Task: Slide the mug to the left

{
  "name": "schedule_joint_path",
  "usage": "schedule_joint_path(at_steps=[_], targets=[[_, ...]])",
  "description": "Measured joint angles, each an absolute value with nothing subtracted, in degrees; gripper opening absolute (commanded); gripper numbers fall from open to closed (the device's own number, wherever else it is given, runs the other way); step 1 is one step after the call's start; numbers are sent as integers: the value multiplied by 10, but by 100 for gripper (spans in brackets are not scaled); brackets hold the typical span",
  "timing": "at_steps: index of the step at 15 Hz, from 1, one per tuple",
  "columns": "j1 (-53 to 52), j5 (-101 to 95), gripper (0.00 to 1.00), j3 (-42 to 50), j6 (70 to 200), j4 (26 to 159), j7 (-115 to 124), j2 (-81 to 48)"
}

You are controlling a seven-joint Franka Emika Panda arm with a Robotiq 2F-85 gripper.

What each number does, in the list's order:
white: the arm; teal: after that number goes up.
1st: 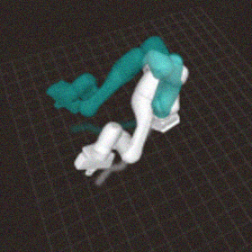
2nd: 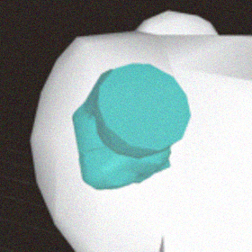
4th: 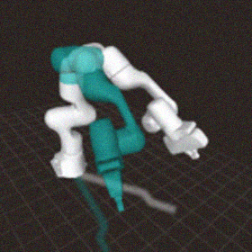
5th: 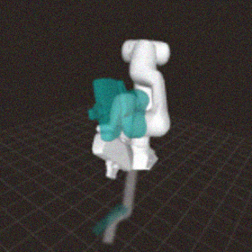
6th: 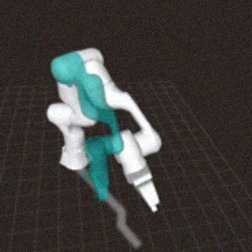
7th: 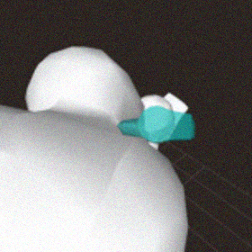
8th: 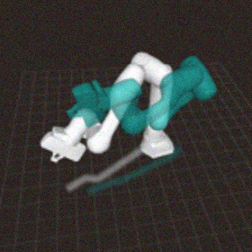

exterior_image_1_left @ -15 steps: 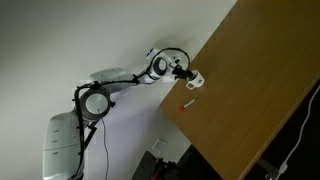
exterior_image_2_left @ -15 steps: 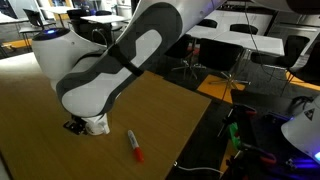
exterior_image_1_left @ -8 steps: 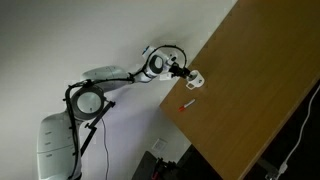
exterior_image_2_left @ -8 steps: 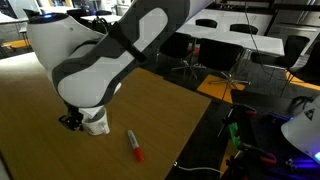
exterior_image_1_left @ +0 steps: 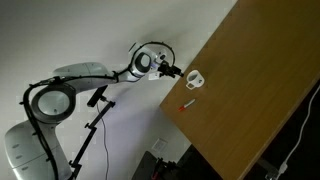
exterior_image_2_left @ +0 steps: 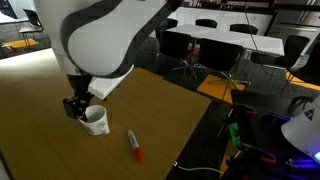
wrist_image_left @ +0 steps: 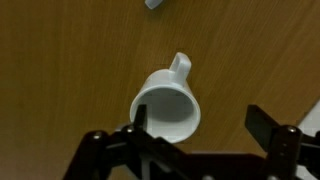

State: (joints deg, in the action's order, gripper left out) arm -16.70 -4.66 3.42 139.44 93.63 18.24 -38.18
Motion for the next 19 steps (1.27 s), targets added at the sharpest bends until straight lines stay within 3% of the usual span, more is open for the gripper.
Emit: schedule_joint_path(at_steps=[11, 19], targets=[[-156, -47, 100, 30, 1406, 1236, 186, -127], [-148, -47, 100, 20, 1406, 1285, 186, -86]])
